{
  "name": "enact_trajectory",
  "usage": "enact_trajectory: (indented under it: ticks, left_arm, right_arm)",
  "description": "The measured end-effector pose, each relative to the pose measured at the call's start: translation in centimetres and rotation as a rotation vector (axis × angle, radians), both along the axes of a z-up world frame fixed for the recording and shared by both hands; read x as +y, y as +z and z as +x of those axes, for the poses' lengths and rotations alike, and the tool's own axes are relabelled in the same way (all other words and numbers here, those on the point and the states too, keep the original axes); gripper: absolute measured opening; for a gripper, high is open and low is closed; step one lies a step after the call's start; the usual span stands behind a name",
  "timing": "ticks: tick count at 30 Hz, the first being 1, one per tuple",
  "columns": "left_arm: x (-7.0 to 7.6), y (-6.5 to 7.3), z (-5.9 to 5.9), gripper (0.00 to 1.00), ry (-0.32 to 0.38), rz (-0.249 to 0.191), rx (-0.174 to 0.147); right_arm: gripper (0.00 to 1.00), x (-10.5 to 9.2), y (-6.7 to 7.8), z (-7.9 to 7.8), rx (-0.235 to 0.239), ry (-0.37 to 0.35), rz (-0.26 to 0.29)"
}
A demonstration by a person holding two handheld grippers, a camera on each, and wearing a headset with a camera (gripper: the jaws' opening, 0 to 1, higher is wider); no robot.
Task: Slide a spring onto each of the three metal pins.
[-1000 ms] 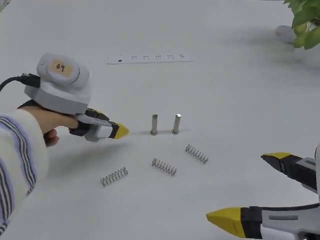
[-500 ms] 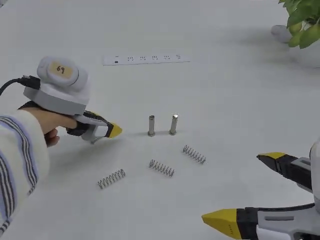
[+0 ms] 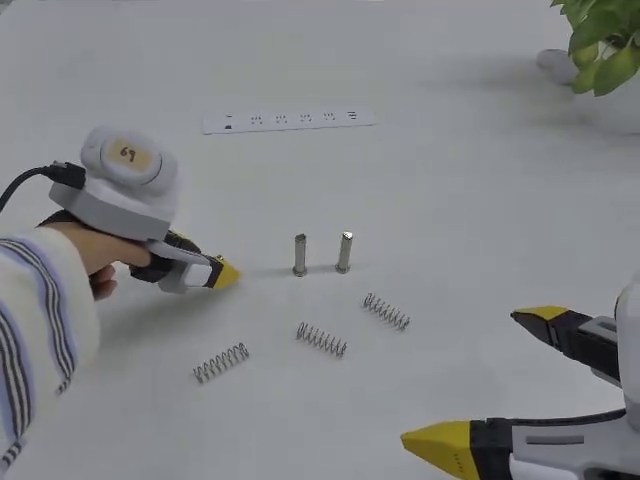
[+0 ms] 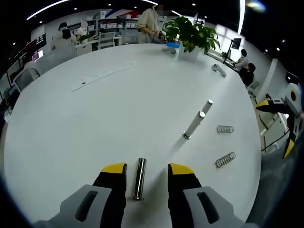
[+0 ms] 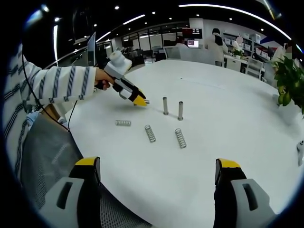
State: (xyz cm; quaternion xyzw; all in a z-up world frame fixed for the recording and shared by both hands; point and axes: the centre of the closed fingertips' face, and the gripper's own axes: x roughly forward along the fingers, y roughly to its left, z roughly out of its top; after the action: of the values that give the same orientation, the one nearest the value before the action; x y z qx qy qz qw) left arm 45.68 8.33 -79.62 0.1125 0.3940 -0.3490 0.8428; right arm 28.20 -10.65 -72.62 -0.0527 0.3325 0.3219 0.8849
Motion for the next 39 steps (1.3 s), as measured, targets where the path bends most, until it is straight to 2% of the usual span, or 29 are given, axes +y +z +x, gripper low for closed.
enact_trajectory:
  ticks: [13, 21, 24, 26, 27, 29, 32, 35, 39]
  left_arm:
    - [-0.3, -0.8, 0.1, 0.14, -0.013, 0.015, 0.012]
    - [-0.4, -0.8, 0.2, 0.09, -0.012, 0.017, 0.007]
    - [-0.3, -0.9, 0.4, 0.06, -0.006, 0.018, 0.0]
    - [-0.2, -1.0, 0.5, 0.04, -0.017, 0.037, -0.012]
    - [0.0, -1.0, 0.7, 0.02, -0.038, 0.077, -0.036]
    - [0.0, -1.1, 0.7, 0.0, -0.064, 0.116, -0.063]
    - [-0.1, -1.1, 0.7, 0.0, -0.042, 0.102, -0.046]
    - [-0.1, -1.2, 0.7, 0.0, -0.07, 0.108, -0.057]
    - [-0.1, -1.1, 0.8, 0.0, -0.071, 0.103, -0.049]
  right_arm:
    - [0.99, 0.1, 0.1, 0.1, -0.004, -0.002, 0.007]
    - [0.99, 0.1, 0.1, 0.0, -0.002, -0.006, 0.017]
    - [0.99, 0.1, 0.0, 0.0, -0.001, -0.006, 0.018]
    - [0.99, 0.1, 0.0, -0.1, 0.0, -0.005, 0.02]
    - [0.99, 0.1, 0.0, -0.1, 0.001, -0.005, 0.021]
    - [0.99, 0.0, -0.3, 0.0, 0.005, -0.01, 0.018]
    - [0.99, 0.3, -0.3, -0.2, 0.004, 0.002, 0.032]
    - [0.99, 0.6, -0.1, -0.2, 0.002, 0.0, 0.053]
    - [0.99, 0.7, -0.3, -0.1, 0.004, 0.006, 0.049]
